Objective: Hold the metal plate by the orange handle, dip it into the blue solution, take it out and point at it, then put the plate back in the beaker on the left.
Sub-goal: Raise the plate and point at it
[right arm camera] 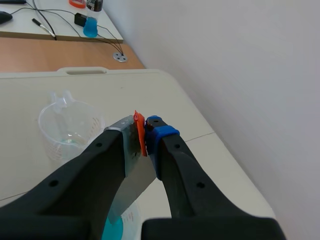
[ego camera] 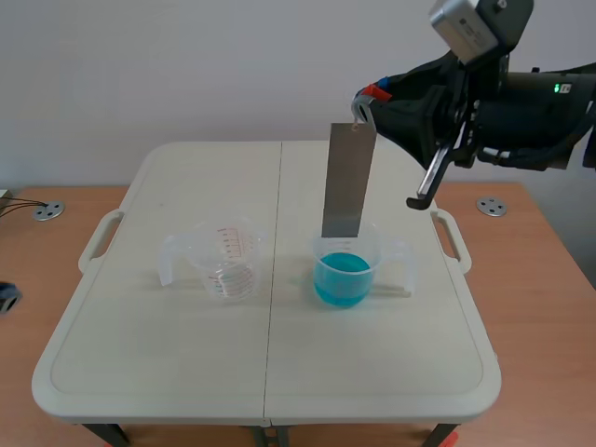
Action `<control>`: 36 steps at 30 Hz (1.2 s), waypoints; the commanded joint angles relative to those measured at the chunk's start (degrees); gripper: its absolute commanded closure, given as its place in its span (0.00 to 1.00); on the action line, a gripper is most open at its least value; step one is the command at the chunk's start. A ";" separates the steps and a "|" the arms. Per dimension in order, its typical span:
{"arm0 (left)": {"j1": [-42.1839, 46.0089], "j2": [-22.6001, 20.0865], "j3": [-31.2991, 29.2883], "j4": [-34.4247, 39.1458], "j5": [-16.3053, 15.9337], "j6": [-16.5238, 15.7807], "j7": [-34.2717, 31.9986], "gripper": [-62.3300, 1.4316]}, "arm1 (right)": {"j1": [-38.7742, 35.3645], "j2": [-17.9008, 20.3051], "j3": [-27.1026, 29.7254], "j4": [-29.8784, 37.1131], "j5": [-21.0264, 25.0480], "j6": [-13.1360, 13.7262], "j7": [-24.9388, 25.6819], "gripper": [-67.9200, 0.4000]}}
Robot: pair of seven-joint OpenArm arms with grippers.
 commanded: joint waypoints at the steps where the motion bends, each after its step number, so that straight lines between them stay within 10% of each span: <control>1: -2.32 0.11 -0.07 1.36 -0.24 -1.90 -0.81 0.93 | 0.83 0.59 1.49 1.75 0.83 0.31 0.61 0.97; 8: -11.89 0.13 0.44 1.36 -4.02 -12.15 -0.76 0.93 | 0.85 0.59 2.32 3.67 0.83 0.31 0.44 0.97; 18: -25.57 1.57 12.28 1.18 -4.31 -13.22 4.15 0.93 | 0.85 0.59 2.43 6.03 0.83 0.31 0.42 0.97; 36: -47.32 19.06 31.85 -10.86 2.43 -13.18 12.63 0.93 | 0.85 0.59 2.47 8.79 6.32 0.31 -3.45 0.97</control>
